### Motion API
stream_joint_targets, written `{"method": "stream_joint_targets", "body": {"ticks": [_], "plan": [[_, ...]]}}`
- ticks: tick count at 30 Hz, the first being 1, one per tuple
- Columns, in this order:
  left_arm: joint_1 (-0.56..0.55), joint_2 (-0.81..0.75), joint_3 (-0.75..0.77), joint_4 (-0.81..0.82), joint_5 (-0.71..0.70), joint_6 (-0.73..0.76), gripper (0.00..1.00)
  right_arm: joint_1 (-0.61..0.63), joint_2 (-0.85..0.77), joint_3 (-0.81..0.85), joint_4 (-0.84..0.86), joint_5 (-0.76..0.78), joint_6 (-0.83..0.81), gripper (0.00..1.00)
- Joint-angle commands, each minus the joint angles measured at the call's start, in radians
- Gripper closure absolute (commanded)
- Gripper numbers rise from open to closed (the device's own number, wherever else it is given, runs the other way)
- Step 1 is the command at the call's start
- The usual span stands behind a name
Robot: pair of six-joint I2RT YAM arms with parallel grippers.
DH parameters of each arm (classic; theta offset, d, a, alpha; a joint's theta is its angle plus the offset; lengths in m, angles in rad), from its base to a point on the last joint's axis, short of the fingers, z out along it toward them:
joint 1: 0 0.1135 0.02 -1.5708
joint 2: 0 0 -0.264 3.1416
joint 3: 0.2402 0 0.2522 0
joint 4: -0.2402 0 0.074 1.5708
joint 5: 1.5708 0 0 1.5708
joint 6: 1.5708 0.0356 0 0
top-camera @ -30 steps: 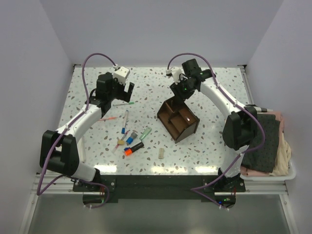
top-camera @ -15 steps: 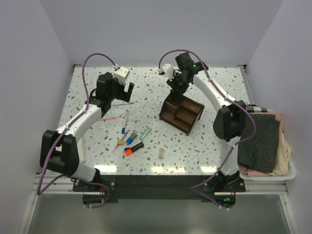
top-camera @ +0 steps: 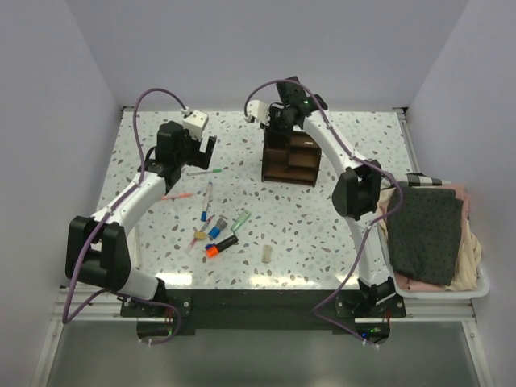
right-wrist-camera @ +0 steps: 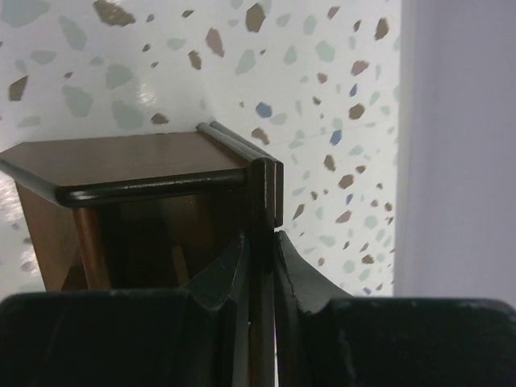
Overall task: Sort the stationery into containers
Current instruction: Move the storage box to the center of the board.
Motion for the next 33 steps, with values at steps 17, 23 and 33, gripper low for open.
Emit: {"method": "stream_joint_targets", "body": {"ticks": [17, 23, 33], "plan": [[0.037, -0.074, -0.003, -0.048, -0.044, 0.043, 0.01, 0.075, 0.191, 0.121, 0.461, -0.092, -0.136, 1.00], [0.037, -0.068, 0.003, -0.045, -0.033, 0.039, 0.00, 0.074, 0.177, 0.114, 0.483, -0.060, -0.081, 1.00], [0.037, -0.066, 0.011, -0.039, -0.023, 0.042, 0.00, 0.074, 0.098, 0.005, 0.624, 0.006, 0.018, 0.62]]}}
